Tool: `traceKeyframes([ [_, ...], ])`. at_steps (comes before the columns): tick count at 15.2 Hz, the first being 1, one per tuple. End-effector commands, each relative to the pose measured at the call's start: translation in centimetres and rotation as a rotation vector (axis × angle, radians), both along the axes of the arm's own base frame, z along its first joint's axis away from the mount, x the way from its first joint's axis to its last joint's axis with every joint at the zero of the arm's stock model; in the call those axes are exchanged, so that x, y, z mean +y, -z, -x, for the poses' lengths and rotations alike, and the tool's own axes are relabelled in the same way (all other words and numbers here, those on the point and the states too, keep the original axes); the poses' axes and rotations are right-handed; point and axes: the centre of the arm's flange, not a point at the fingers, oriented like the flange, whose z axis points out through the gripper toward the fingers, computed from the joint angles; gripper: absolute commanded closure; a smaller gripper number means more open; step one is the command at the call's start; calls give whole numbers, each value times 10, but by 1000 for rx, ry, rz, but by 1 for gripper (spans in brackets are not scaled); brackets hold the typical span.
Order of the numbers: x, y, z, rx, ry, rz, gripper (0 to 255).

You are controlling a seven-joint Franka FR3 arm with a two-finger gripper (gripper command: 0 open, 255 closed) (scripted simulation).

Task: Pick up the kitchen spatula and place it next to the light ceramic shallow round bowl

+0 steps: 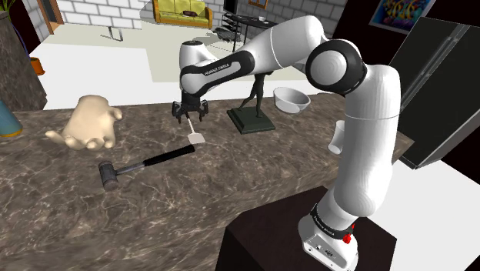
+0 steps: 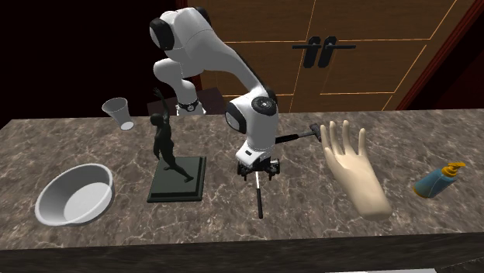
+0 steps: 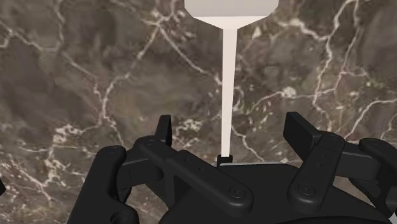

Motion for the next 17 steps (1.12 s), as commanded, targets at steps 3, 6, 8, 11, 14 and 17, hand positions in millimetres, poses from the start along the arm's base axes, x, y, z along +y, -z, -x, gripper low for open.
traceKeyframes([
  [3, 0, 0, 0, 0, 0, 0, 0],
  [6, 0, 0, 0, 0, 0, 0, 255],
  [8, 0, 0, 0, 0, 0, 0, 255],
  [11, 0, 0, 0, 0, 0, 0, 255],
  [14, 0, -5, 0, 0, 0, 0, 255],
  [17, 0, -21, 0, 0, 0, 0, 255],
])
